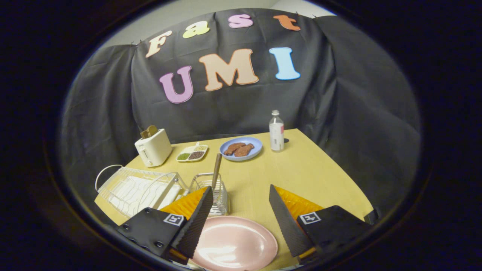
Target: Take the plate from the dish rack, then take the spoon from the basket and place it into the plate.
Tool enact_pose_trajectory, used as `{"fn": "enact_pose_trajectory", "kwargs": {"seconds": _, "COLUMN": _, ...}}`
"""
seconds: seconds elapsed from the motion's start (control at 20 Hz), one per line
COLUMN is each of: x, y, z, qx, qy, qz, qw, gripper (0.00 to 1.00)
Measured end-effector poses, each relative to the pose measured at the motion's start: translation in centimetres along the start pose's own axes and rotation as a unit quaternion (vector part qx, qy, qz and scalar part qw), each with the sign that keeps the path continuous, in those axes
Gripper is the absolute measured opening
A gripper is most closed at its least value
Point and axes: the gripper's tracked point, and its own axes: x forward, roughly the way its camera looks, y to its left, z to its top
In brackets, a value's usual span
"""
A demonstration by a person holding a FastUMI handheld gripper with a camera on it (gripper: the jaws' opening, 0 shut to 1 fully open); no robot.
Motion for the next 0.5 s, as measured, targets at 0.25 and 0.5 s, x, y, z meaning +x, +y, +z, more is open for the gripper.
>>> {"fn": "enact_pose_trajectory", "kwargs": {"seconds": 0.25, "x": 3.4, "y": 2.7, "z": 2.4, "qx": -0.017, "qy": -0.003, "qz": 0.031, "qw": 0.999, "gripper": 0.94}}
{"fn": "enact_pose_trajectory", "kwargs": {"seconds": 0.5, "x": 7.1, "y": 4.7, "z": 3.1, "qx": -0.033, "qy": 0.008, "qz": 0.052, "qw": 0.998, "gripper": 0.94}}
